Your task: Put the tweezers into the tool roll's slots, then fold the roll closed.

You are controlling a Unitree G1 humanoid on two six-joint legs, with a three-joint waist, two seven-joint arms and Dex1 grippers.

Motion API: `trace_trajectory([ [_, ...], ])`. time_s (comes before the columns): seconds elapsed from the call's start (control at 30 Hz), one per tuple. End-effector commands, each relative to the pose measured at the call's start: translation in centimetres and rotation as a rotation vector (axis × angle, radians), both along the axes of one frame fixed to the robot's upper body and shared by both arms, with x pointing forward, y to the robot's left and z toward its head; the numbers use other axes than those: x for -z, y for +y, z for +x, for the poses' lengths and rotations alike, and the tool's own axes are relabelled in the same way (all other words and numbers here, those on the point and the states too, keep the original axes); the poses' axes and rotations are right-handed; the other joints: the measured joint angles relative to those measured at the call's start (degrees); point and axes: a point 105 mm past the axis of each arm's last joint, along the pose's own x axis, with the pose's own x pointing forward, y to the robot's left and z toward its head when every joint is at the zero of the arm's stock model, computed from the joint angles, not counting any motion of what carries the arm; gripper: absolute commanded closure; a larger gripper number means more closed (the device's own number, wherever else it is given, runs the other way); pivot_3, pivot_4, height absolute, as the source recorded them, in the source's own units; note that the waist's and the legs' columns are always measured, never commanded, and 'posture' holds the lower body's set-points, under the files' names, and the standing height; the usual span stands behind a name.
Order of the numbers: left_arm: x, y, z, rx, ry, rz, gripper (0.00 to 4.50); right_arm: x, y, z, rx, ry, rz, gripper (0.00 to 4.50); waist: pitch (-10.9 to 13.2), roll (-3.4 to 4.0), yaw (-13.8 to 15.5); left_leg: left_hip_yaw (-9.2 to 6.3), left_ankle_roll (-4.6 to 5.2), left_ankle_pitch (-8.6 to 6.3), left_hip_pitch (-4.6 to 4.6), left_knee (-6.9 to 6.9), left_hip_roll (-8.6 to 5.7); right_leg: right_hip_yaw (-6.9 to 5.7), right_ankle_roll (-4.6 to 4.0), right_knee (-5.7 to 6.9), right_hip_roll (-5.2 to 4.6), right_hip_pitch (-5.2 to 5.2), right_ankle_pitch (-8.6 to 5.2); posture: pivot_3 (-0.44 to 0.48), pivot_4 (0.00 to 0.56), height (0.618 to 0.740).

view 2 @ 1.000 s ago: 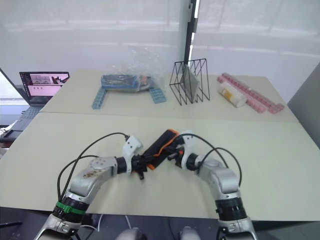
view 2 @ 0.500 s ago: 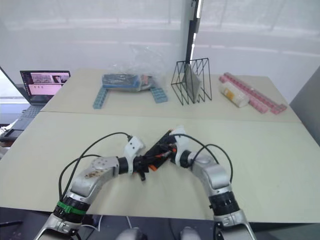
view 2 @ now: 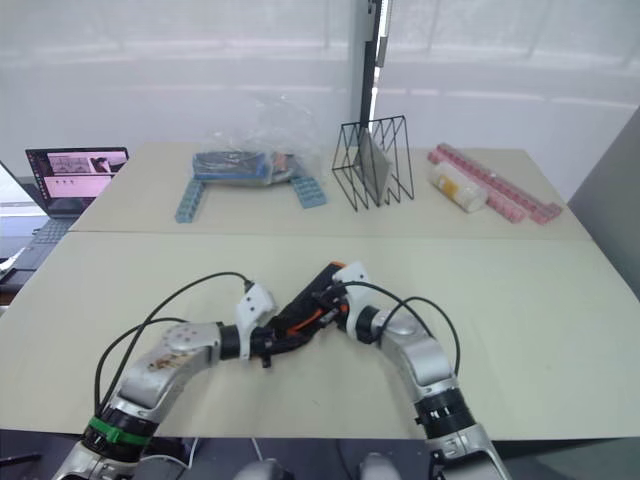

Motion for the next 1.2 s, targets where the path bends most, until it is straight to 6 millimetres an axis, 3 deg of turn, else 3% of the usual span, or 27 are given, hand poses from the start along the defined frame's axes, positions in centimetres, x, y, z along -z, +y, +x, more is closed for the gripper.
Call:
trace_trajectory([
  [0.03, -1.5, 1.9, 0.5, -0.024, 0.03, -0.047, 0.66, 4.2, -1.7, -0.6, 0.057, 0.135, -0.097, 4.5, 0.03, 0.01, -0.01, 0.0, 0.0, 0.0, 0.0, 0.0, 0.0, 0.01, 0.0, 0.0, 0.0, 0.0, 0.0, 0.0, 0.15, 0.725],
  [0.17, -2.3, 2.5, 1.7, -0.058, 0.004, -0.065, 0.66, 4.0, -1.6, -0.7, 0.05, 0.13, -0.101, 4.5, 0.08, -0.01, 0.12, 0.0, 0.0, 0.01, 0.0, 0.0, -0.02, 0.0, 0.0, 0.0, -0.01, -0.01, 0.0, 0.0, 0.15, 0.725],
  [0.2, -2.5, 2.3, 2.0, -0.058, -0.005, -0.074, 1.08, 4.0, -1.5, -0.7, 0.049, 0.129, -0.101, 4.5, 0.09, -0.02, 0.1, 0.0, -0.01, 0.02, -0.03, 0.0, -0.02, -0.01, 0.0, 0.0, 0.0, -0.03, 0.0, 0.0, 0.15, 0.725],
  [0.27, -3.1, 1.9, 2.5, -0.044, -0.018, -0.11, 1.45, 4.0, -1.5, -0.7, 0.05, 0.128, -0.103, 4.5, 0.09, -0.03, 0.11, 0.01, -0.02, 0.02, -0.04, 0.0, -0.03, -0.01, 0.0, 0.01, 0.0, -0.04, 0.0, 0.0, 0.15, 0.725],
  [0.57, -4.8, 0.9, 2.5, 0.024, -0.029, -0.206, 4.48, 4.1, -1.6, -1.0, 0.053, 0.128, -0.115, 4.5, 0.15, -0.12, -0.03, 0.01, -0.04, 0.04, -0.22, 0.0, -0.04, -0.03, 0.0, 0.03, 0.07, -0.23, 0.0, 0.0, 0.15, 0.725],
  [0.77, -3.5, 0.7, 3.6, -0.018, -0.046, -0.14, 4.48, 4.0, -1.7, -1.0, 0.055, 0.129, -0.117, 4.5, 0.15, -0.12, 0.11, 0.03, -0.08, 0.07, -0.32, 0.0, -0.07, -0.05, 0.01, 0.06, 0.1, -0.33, 0.01, 0.0, 0.15, 0.725],
  [0.9, -1.4, -0.3, 4.2, -0.023, -0.052, -0.07, 4.48, 4.0, -1.6, -1.2, 0.05, 0.129, -0.121, 4.5, 0.15, -0.13, 0.15, 0.03, -0.08, 0.08, -0.31, 0.01, -0.16, -0.1, 0.01, 0.06, 0.13, -0.31, 0.01, 0.0, 0.15, 0.725],
  [1.03, 3.5, -0.2, 3.3, 0.004, -0.001, 0.119, 4.48, 3.7, -1.4, -1.4, 0.037, 0.113, -0.129, 4.5, 0.14, -0.13, 0.24, 0.06, -0.07, 0.08, -0.32, 0.01, -0.17, -0.13, 0.03, 0.06, 0.5, -0.32, 0.02, 0.0, 0.15, 0.725],
  [1.2, 4.7, -0.1, 3.1, -0.012, 0.022, 0.135, 4.48, 1.3, -0.3, -1.4, -0.001, 0.013, -0.077, 4.5, 0.12, -0.15, 0.36, 0.04, -0.07, 0.08, 0.05, 0.01, -0.11, -0.05, 0.03, 0.03, 0.19, 0.06, 0.02, 0.0, 0.15, 0.725],
])
